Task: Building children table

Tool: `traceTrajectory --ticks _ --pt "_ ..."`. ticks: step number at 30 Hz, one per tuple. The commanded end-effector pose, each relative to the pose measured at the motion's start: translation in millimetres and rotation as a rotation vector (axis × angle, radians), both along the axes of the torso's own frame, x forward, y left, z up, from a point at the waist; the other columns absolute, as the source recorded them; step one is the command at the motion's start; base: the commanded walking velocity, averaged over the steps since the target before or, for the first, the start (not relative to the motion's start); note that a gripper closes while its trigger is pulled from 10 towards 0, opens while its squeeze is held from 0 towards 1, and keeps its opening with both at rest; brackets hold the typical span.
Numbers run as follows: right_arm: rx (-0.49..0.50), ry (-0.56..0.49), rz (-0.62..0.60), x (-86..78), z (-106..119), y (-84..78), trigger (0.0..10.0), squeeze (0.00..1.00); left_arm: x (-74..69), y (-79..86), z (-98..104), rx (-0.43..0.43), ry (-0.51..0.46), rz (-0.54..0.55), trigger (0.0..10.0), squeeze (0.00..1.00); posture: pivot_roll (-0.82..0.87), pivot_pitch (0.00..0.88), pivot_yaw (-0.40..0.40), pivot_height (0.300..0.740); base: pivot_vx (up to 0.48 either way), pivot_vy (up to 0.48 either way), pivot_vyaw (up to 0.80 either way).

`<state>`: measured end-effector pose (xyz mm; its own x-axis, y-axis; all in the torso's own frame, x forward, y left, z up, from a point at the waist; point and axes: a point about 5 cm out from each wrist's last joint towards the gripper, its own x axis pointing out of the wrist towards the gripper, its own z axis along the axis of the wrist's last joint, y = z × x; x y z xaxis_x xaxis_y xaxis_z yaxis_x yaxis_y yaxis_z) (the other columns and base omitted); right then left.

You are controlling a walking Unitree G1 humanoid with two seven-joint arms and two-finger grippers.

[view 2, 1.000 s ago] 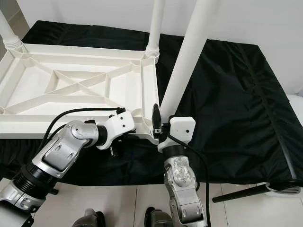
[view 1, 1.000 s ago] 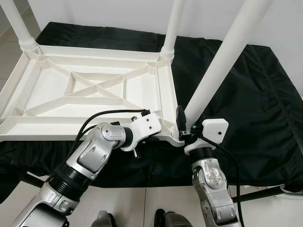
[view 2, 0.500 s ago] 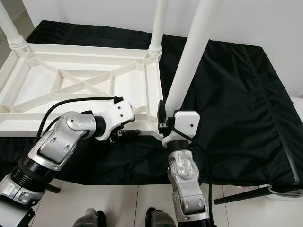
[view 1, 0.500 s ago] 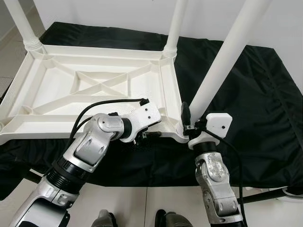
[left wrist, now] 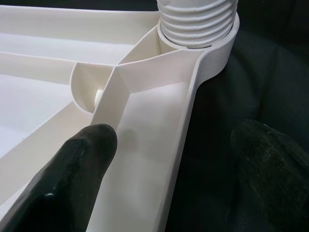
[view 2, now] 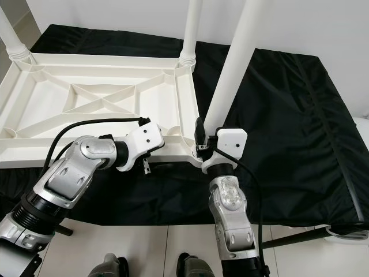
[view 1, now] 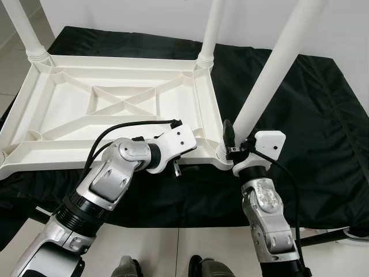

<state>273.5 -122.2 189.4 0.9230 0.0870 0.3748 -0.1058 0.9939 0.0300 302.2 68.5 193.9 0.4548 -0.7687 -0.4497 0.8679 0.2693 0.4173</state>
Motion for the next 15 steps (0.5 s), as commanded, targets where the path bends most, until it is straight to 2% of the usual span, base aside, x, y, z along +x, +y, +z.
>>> traceTrajectory --ticks 1,10,15 --pt "0.011 0.026 -0.012 2.6 -2.8 -6.4 10.0 0.00 0.9 -1.9 3.3 -0.003 -0.022 -0.003 10.0 0.00 0.01 0.142 -0.057 0.740 0.000 0.000 0.00" --pt "0.028 -0.079 0.041 9.0 25.8 -7.9 10.0 0.00 5.1 -3.1 5.0 -0.015 -0.026 0.013 10.0 0.00 0.01 0.130 -0.055 0.740 0.000 0.000 0.00" --pt "0.018 -0.175 0.098 12.1 46.9 -9.5 10.0 0.00 8.0 -1.9 5.7 -0.022 -0.031 0.032 10.0 0.00 0.01 0.127 -0.057 0.740 0.000 0.000 0.00"
